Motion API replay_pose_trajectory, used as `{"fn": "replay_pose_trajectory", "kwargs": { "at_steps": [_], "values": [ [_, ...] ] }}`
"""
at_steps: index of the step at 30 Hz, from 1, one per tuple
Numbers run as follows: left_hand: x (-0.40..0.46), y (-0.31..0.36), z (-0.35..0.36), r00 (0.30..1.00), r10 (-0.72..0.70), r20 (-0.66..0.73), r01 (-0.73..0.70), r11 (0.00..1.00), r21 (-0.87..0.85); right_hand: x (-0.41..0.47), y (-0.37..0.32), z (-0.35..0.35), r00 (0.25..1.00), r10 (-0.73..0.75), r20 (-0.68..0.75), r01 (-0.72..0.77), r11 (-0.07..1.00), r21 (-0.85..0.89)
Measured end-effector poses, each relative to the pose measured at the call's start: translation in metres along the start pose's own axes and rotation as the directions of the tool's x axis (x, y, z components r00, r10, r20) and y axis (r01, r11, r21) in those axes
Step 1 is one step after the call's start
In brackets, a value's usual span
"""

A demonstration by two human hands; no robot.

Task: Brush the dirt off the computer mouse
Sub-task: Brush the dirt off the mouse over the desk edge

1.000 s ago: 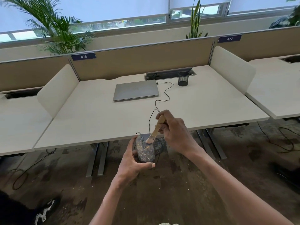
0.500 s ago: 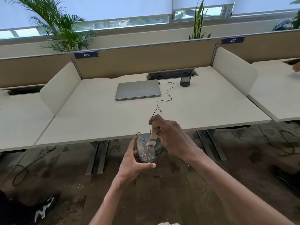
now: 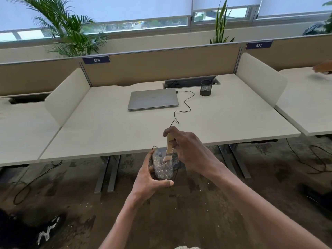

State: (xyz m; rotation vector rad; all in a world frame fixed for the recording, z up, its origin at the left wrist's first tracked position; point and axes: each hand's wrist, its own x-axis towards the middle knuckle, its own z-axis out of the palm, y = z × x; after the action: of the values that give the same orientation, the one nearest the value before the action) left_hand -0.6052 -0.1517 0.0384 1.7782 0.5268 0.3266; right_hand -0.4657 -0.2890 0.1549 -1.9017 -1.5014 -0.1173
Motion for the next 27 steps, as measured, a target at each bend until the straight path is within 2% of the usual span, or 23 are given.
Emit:
{"fn": "replay_pose_trajectory", "kwargs": {
  "at_steps": [6, 12, 16, 21, 27],
  "values": [
    [0.003, 0.004, 0.001, 1.000, 0.014, -0.013, -0.014, 1.000, -0.017, 0.008, -0.006, 0.000, 1.000, -0.010, -0.017, 0.011, 0.999, 0.040],
    [0.002, -0.001, 0.000, 1.000, 0.007, 0.001, -0.007, 1.000, -0.009, 0.003, -0.002, 0.003, 1.000, -0.009, 0.024, 0.010, 1.000, -0.014],
    [0.002, -0.007, 0.000, 1.000, 0.001, 0.006, -0.001, 1.000, -0.029, 0.000, 0.003, 0.001, 1.000, 0.025, 0.016, -0.026, 1.000, 0.018],
    [0.005, -0.002, 0.001, 1.000, 0.022, -0.018, -0.023, 0.999, -0.036, 0.004, 0.000, 0.000, 1.000, 0.002, -0.010, -0.001, 0.998, 0.065],
    [0.003, -0.004, 0.001, 0.999, 0.031, -0.018, -0.031, 0.999, -0.042, -0.002, 0.002, 0.001, 1.000, -0.002, 0.001, 0.002, 1.000, 0.029]
  ]
}}
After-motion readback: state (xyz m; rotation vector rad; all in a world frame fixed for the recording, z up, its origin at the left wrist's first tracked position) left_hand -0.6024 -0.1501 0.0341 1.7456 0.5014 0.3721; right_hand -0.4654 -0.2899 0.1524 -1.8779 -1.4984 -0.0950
